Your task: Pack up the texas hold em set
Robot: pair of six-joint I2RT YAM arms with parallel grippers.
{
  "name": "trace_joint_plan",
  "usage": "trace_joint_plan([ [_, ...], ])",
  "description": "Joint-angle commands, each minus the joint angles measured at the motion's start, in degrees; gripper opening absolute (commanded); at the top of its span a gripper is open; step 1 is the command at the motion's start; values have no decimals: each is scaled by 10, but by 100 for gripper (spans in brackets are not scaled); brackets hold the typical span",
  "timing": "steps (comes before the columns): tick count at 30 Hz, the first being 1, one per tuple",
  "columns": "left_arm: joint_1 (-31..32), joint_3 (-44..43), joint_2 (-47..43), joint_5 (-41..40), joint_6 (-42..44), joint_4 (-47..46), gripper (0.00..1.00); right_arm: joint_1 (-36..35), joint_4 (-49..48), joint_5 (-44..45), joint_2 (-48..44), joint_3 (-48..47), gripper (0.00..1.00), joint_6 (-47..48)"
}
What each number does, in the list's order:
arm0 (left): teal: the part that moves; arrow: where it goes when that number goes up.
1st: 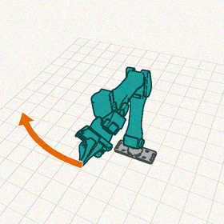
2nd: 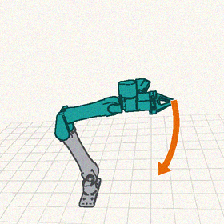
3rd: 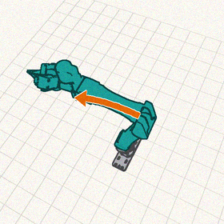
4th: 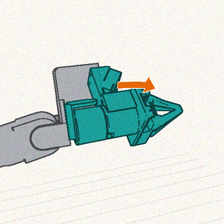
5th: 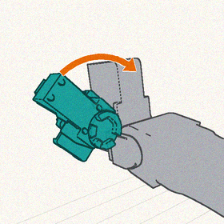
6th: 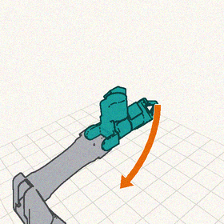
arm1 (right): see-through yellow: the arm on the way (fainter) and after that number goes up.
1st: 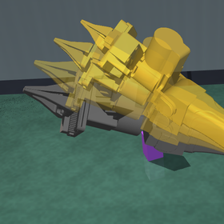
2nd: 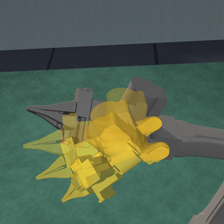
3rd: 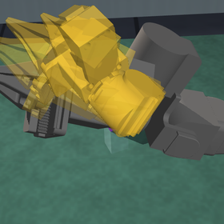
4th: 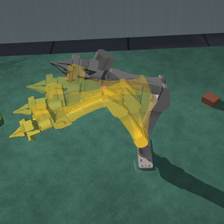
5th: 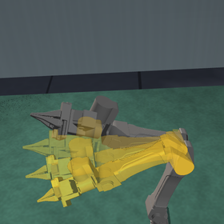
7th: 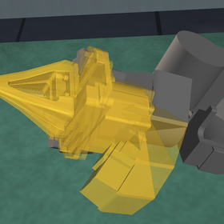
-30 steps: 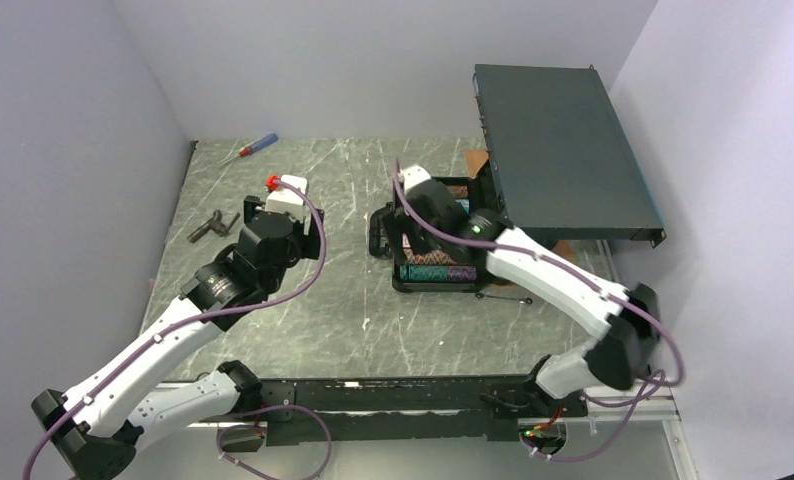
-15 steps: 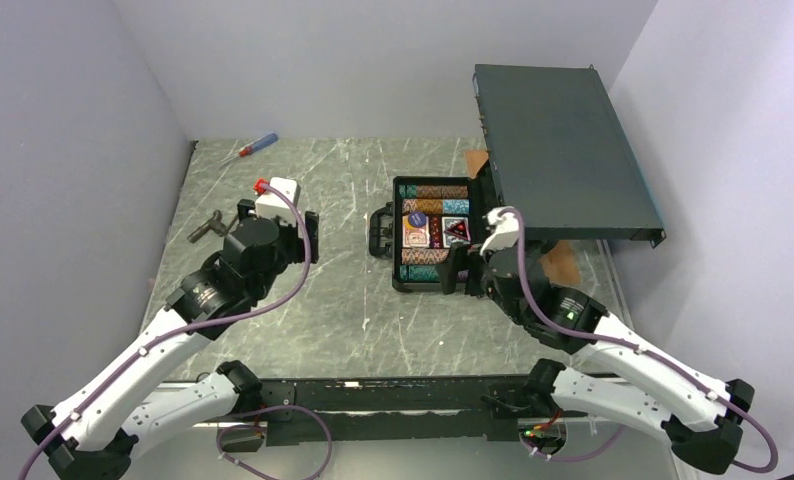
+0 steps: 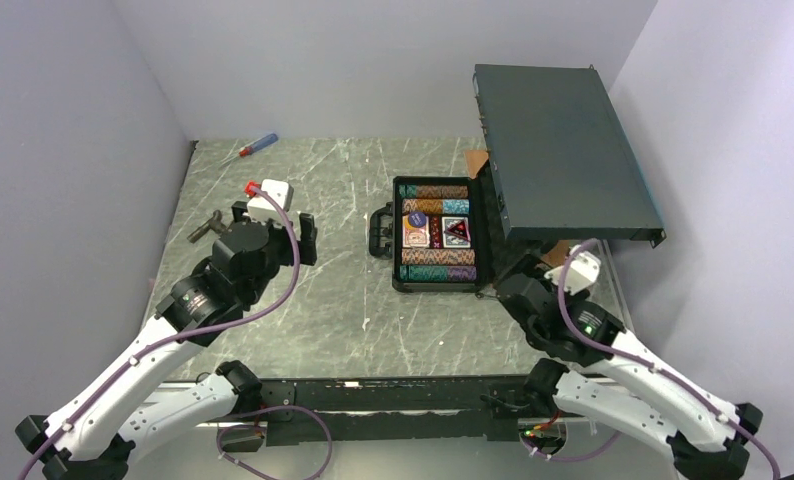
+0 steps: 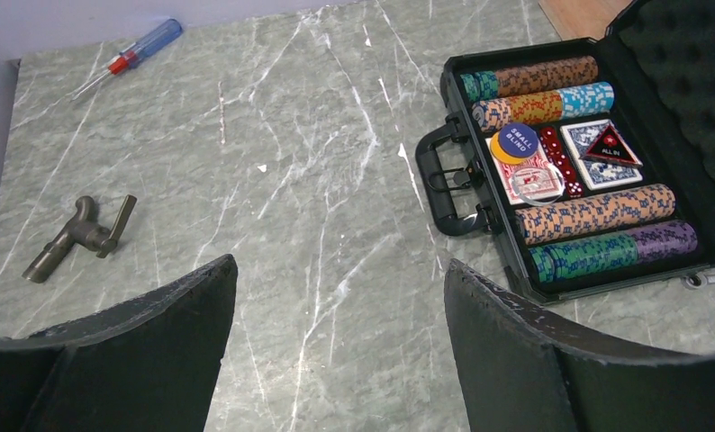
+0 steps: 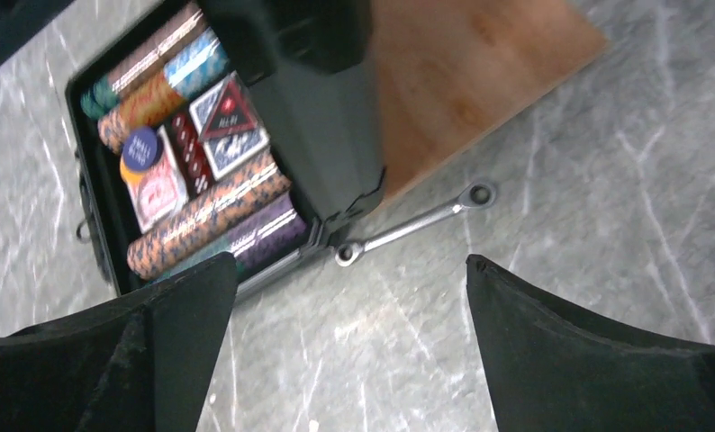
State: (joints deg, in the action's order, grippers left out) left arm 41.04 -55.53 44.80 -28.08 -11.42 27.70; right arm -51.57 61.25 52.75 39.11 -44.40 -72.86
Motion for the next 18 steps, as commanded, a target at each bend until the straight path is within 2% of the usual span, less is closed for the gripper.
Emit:
trace_joint_plan([
  [1,-2,-9,-4,18,-9,-7,87,36,-92,72,-52,48,99,70],
  [5,-2,-10,-1,23,-8,-6,87,103,-312,16,-71,119,99,284],
  [9,-2,-10,0,16,-7,-5,87,165,-507,-103,-93,187,99,454],
  [15,-2,-9,8,9,-3,-6,87,171,-637,-197,-40,204,99,595],
  [18,-2,-11,17,9,-3,-3,87,171,-660,-250,-12,201,98,638],
])
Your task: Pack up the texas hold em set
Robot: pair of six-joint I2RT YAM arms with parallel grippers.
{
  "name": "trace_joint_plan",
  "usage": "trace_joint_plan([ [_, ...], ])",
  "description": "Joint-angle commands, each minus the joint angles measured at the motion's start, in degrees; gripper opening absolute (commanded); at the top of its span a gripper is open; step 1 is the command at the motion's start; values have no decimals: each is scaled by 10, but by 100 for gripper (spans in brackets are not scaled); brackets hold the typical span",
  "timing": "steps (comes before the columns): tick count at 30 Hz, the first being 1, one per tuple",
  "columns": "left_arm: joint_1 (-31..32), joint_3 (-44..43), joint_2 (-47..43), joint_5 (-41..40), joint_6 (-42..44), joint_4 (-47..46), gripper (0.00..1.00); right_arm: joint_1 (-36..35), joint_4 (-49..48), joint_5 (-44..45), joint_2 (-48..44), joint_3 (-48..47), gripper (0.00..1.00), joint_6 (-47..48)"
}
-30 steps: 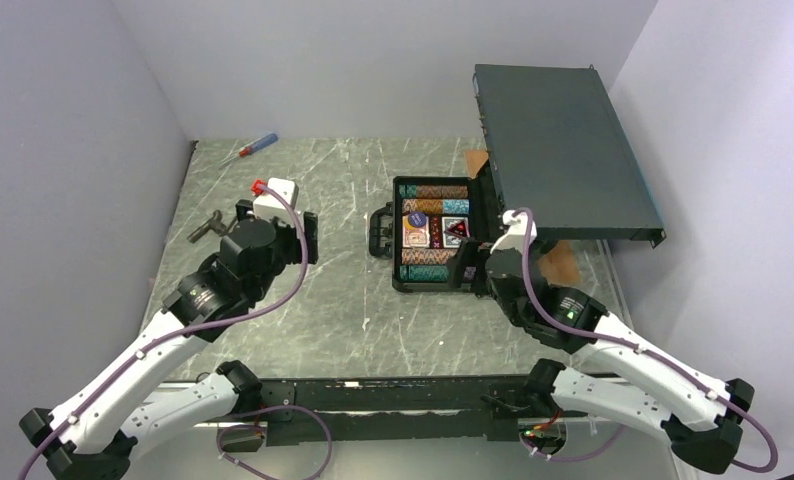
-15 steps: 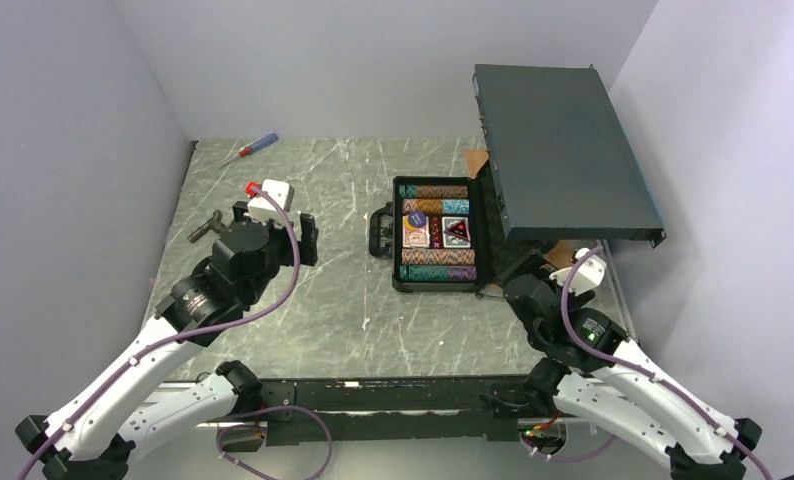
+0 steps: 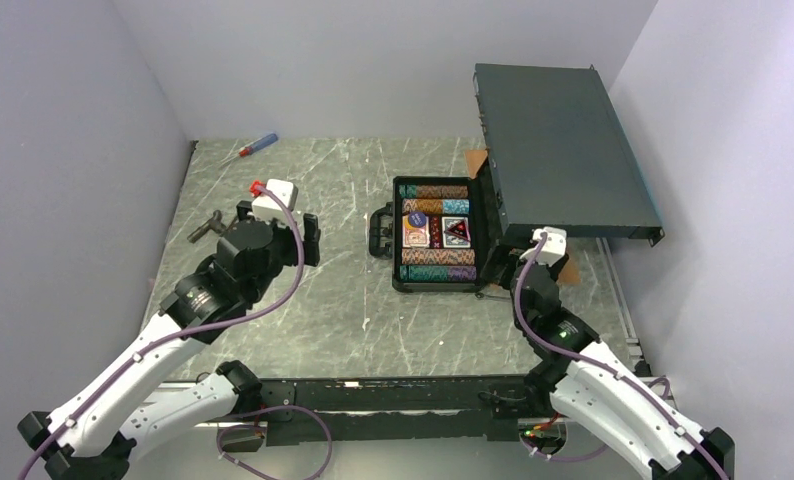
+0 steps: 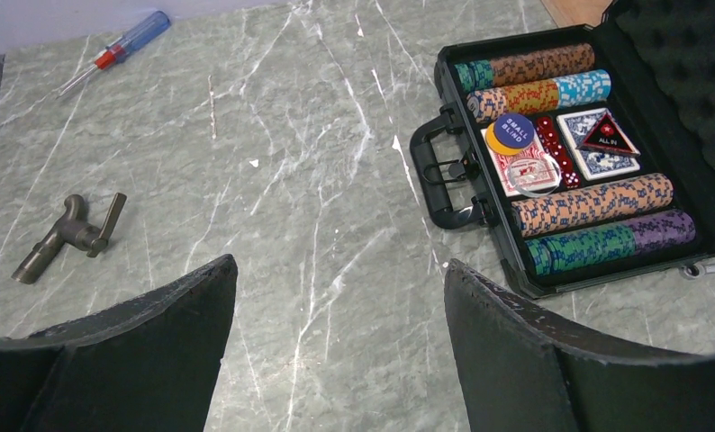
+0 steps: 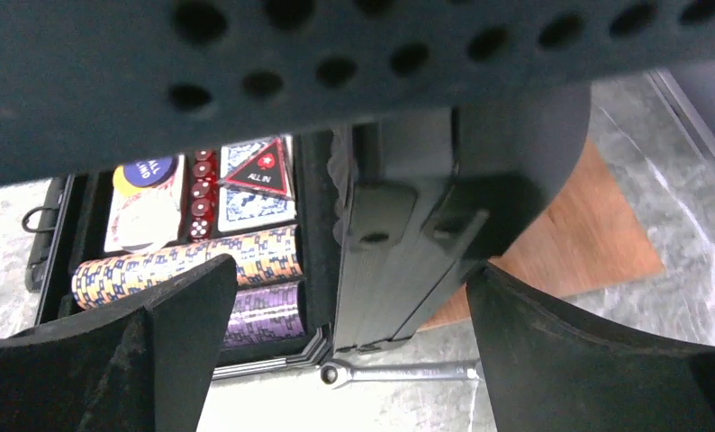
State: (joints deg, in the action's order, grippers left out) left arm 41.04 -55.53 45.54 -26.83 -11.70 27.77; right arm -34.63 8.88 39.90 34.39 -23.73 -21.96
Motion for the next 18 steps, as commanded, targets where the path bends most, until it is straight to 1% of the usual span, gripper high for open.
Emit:
trace_joint_plan([
  [1,-3,-12,13,-4,1,-3,87,1,-140,-142,43,-8,98,132],
  [3,-3,-12,17,-7,1,-3,87,-1,-145,-188,53,-11,97,137],
  [5,-3,-12,20,-9,2,-2,87,-13,-139,-216,59,-21,96,137],
  [11,-3,-12,29,-11,2,-3,87,-116,-106,-210,72,-56,97,147],
  [16,-5,-13,34,-14,2,-3,87,-149,-91,-235,94,-76,97,125],
  [18,-5,-12,35,-15,2,-3,87,-156,-63,-235,100,-89,97,119],
])
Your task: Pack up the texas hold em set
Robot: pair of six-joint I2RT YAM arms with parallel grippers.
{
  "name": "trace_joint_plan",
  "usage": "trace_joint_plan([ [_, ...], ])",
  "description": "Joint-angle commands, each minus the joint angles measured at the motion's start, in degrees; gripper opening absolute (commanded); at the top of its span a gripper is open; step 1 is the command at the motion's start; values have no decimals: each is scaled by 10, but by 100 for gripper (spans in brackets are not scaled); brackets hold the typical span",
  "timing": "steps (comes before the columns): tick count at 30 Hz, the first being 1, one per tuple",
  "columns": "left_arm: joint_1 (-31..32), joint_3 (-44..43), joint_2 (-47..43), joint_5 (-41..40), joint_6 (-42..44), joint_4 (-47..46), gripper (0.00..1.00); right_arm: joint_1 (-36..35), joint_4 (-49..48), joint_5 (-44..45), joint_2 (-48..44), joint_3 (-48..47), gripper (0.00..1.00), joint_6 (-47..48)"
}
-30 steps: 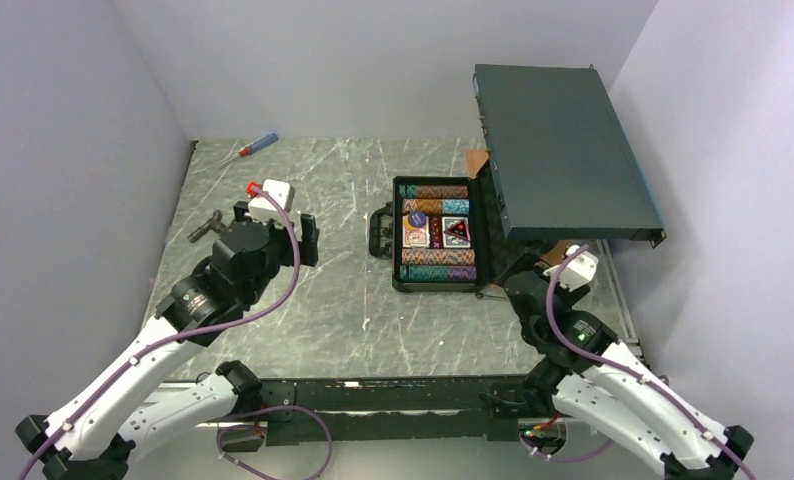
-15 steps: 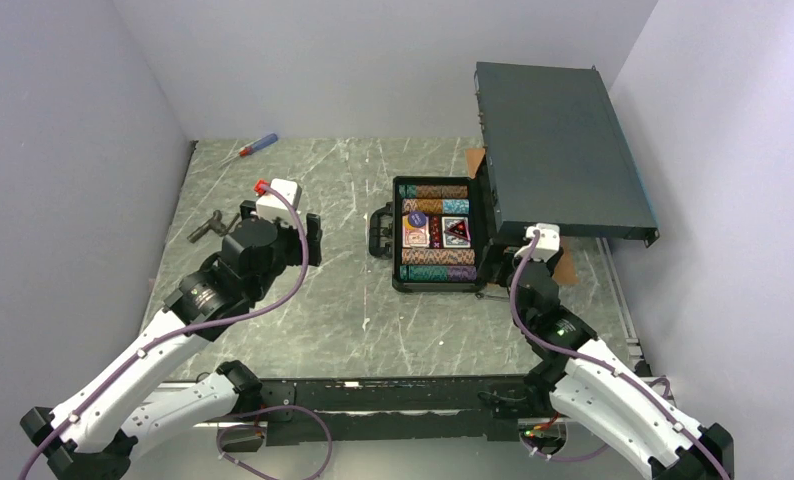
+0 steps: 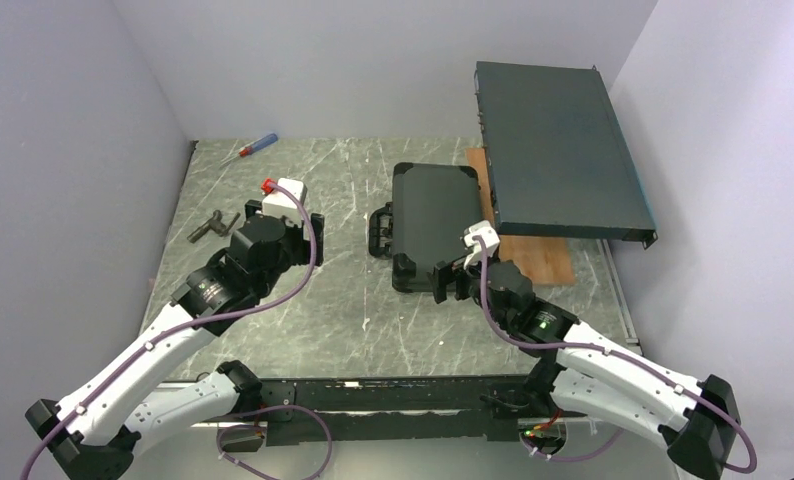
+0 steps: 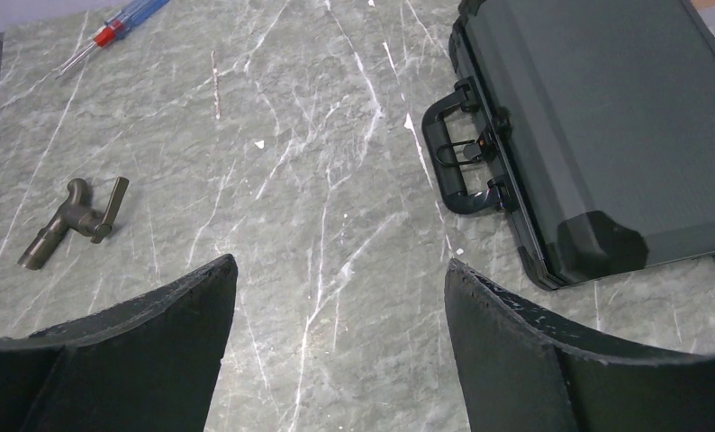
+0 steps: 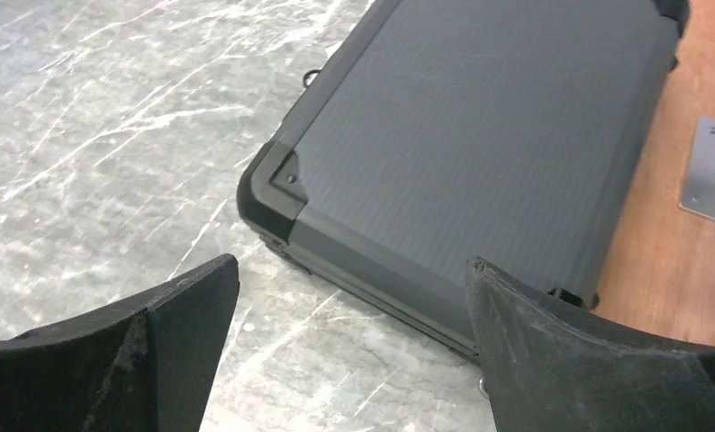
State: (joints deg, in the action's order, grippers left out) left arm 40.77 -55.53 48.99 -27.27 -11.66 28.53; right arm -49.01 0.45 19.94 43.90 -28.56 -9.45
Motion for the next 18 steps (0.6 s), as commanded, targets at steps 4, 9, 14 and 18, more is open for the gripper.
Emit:
trace_joint_plan([
  [4,-3,-10,3,-9,0,-12,87,-14,77,-56,24,-82,98,-12],
  [9,-4,-11,19,-1,-4,-14,87,-14,139,-141,69,-140,98,-7],
  [14,-12,-13,33,29,-29,-18,87,-14,162,-191,129,-219,96,-7],
  [18,-38,-12,55,118,-86,-30,88,-12,223,-102,250,-345,93,-26],
])
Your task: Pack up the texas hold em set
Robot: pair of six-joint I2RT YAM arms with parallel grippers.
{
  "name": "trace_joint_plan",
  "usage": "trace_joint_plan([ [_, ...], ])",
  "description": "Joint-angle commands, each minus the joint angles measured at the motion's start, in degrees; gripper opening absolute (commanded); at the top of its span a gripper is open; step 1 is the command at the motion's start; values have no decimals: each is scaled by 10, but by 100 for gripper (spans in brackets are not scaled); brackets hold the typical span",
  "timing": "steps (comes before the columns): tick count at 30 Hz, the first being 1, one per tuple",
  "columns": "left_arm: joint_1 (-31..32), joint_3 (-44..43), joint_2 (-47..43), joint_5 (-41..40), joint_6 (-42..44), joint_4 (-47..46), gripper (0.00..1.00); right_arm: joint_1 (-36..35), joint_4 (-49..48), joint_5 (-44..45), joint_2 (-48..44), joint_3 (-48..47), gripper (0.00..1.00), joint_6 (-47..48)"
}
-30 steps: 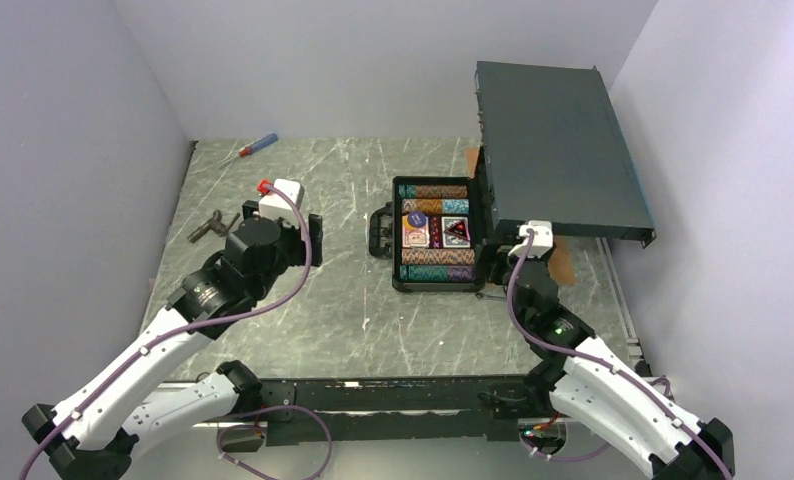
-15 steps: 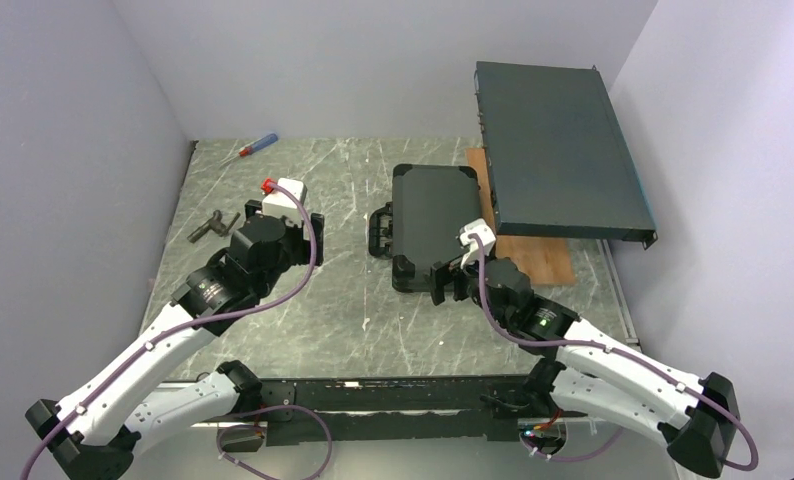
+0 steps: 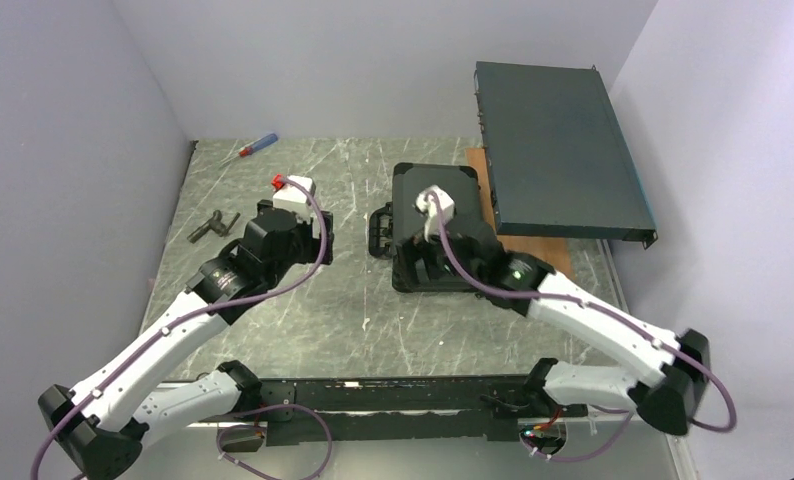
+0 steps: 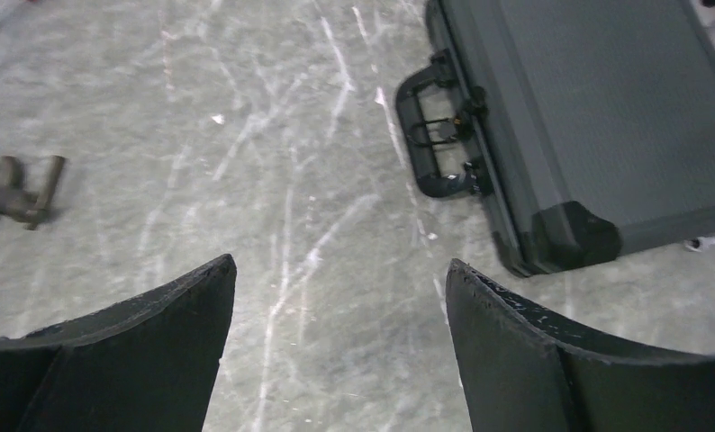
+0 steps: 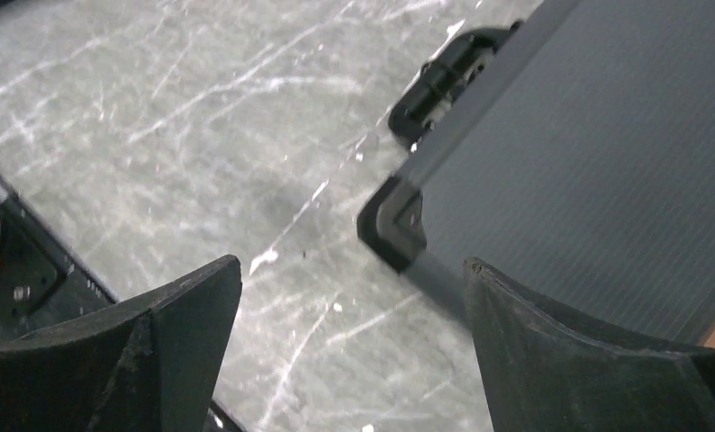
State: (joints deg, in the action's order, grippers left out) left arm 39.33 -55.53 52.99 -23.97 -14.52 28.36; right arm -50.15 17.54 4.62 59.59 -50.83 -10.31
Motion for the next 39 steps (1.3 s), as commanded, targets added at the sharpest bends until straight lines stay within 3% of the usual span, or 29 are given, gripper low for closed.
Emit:
trace_joint_plan([
  [1,-39,-10,28,123,-71,-37,88,1,101,84,138,-175,90,-20],
  [4,-109,-36,93,244,-117,-33,88,19,197,159,272,-335,72,-24],
  [8,-201,-47,183,421,-177,-53,86,57,258,216,385,-439,47,-26],
  [12,-261,-40,276,584,-257,-142,84,85,206,204,423,-431,40,4],
  [16,-274,-34,381,689,-345,-256,81,105,186,201,471,-438,35,22],
  [22,-272,-71,456,662,-353,-286,73,107,150,184,501,-418,29,45],
  [33,-255,-167,542,582,-286,-175,53,112,95,107,527,-317,25,6],
  [39,-240,-242,601,542,-249,-112,52,121,68,86,518,-267,24,-9],
])
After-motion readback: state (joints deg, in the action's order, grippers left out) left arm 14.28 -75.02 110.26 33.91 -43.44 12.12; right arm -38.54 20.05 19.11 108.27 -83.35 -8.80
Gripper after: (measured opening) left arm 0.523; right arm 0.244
